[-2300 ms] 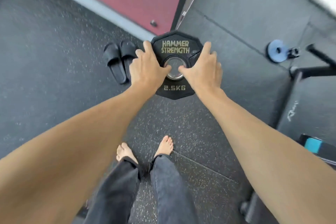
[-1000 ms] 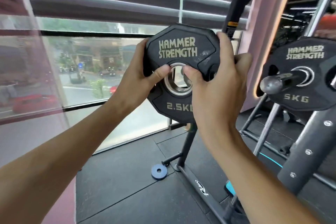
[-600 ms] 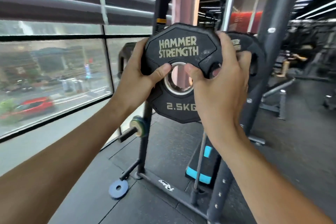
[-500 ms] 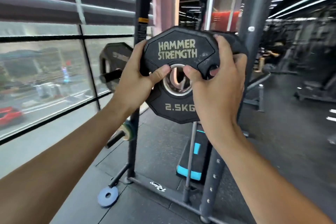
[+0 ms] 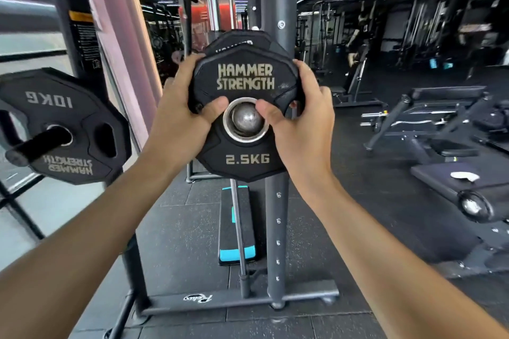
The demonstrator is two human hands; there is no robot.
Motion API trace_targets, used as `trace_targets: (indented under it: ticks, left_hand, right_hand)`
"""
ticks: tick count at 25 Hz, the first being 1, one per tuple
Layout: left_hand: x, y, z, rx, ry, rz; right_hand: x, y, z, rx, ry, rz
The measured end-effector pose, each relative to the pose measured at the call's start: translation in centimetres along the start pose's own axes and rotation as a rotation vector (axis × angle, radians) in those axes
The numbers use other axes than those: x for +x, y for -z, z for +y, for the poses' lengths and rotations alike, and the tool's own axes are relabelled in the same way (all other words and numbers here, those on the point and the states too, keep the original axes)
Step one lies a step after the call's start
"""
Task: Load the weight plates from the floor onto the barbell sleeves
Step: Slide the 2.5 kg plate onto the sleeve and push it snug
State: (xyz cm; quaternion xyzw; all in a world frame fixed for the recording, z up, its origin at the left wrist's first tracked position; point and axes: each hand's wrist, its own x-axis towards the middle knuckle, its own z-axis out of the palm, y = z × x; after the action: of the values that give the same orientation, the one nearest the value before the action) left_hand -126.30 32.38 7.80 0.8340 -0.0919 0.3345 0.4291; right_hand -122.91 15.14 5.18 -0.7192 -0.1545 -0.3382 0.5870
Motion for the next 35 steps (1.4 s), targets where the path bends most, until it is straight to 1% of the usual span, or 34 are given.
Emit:
trace_targets:
  ticks: [4,6,8,12,14,17,21,25,29,35]
  left_hand:
    - [2.1,-1.1,-1.3,0.061,-0.031,-0.014]
    - [3.2,-1.7,-1.8,0.138,-0.035,0.017]
    - [4.4,-2.3,-2.8,0.157,-0.034,0.027]
    - [6.8,-3.2,-5.1,0.169,-0.082,0.061]
    - [7.9,-3.8,-6.1,0.179,-0.089,0.085]
    - [9.1,-4.5,-7.0,0.205,-0.073,0.108]
    - [10.7,-5.4,-7.6,0.276,-0.080,0.147]
    - [11.8,-6.0,-8.5,0.284,-0.100,0.130]
    - [12.7,-6.2,-9.0,0.292,-0.048,0.130]
    - [13.1,-6.5,-9.8,0.208,-0.067,0.142]
  right_hand:
    - [2.0,-1.3,2.2,0.071,-0.035,0.006]
    - [2.9,-1.9,3.1,0.013,-0.048,0.006]
    - [4.0,-2.5,3.7,-0.056,-0.034,-0.001]
    - [6.0,-5.0,4.2,-0.257,0.055,-0.056]
    - [6.9,-6.2,4.8,-0.297,0.122,-0.072]
    - [8.3,-6.9,5.9,-0.348,0.154,-0.099]
    - [10.0,-7.3,7.1,-0.329,0.150,-0.155]
    - [11.1,-7.7,8.0,-0.306,0.125,-0.179]
    - [11.7,-8.2,8.1,-0.335,0.093,-0.189]
    - [12.2,-9.1,8.6,-0.318,0.085,-0.188]
